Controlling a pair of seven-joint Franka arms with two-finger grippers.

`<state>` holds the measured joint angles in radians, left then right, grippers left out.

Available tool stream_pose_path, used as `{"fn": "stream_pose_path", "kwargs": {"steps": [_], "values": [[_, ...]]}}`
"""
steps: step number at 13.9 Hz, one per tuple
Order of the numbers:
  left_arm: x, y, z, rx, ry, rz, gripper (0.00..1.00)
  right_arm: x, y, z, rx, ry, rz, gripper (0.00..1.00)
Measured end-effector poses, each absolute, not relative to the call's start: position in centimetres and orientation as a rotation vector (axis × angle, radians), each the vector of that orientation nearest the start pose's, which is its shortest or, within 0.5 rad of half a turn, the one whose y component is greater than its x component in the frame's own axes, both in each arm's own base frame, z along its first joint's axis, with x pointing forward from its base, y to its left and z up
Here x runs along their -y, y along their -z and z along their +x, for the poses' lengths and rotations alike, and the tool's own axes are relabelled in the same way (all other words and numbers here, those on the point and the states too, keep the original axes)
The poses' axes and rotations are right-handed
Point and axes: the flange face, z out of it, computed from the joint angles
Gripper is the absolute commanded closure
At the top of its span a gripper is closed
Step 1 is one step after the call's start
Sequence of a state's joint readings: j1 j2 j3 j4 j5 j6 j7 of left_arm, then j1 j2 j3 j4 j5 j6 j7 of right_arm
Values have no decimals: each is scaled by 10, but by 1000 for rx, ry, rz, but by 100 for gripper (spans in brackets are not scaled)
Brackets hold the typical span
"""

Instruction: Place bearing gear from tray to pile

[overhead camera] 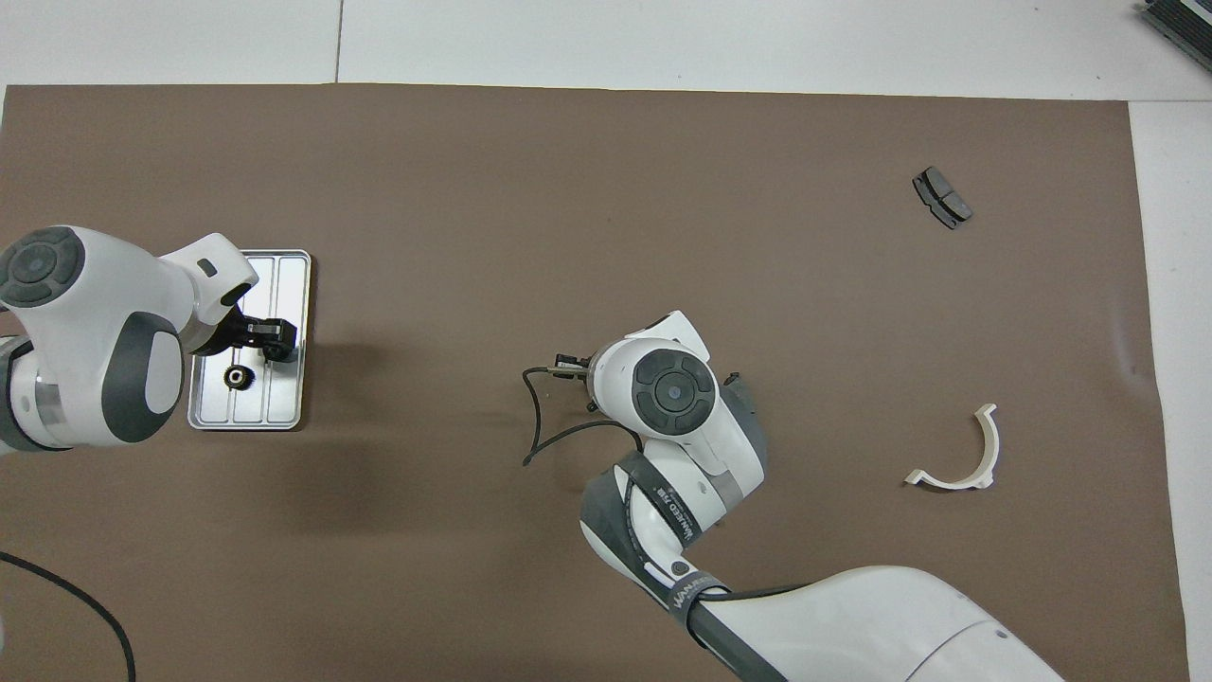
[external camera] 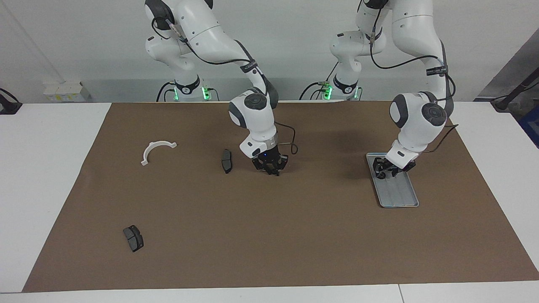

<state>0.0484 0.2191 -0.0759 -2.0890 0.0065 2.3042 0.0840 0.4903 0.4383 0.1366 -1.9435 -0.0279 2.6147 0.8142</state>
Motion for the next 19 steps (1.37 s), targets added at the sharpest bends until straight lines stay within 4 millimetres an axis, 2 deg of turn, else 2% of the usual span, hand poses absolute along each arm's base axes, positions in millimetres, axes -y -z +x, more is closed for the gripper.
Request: {"fn": "stream_pose_path", "kwargs": {"steps": [4, 9, 11, 13, 16, 17, 19], "values": [[15, -320, 576, -180, -3, -3148, 34, -362, -294, 532, -302, 223, -2943, 85], [16, -320, 577, -182, 3, -3148, 34, -355, -334, 537, -318, 203, -2969, 88], [19, -320, 577, -190, 8, -3148, 35, -334, -353, 547, -283, 187, -3001, 88], [26, -321, 578, -208, 19, -3148, 35, -296, -371, 562, -222, 176, -3035, 88], [48, -321, 577, -222, 26, -3148, 35, -243, -378, 582, -150, 168, -3064, 88], [52, -321, 576, -226, 26, -3148, 35, -232, -377, 587, -138, 167, -3069, 88], [49, -321, 576, -218, 23, -3147, 35, -224, -377, 589, -123, 166, -3072, 88]]}}
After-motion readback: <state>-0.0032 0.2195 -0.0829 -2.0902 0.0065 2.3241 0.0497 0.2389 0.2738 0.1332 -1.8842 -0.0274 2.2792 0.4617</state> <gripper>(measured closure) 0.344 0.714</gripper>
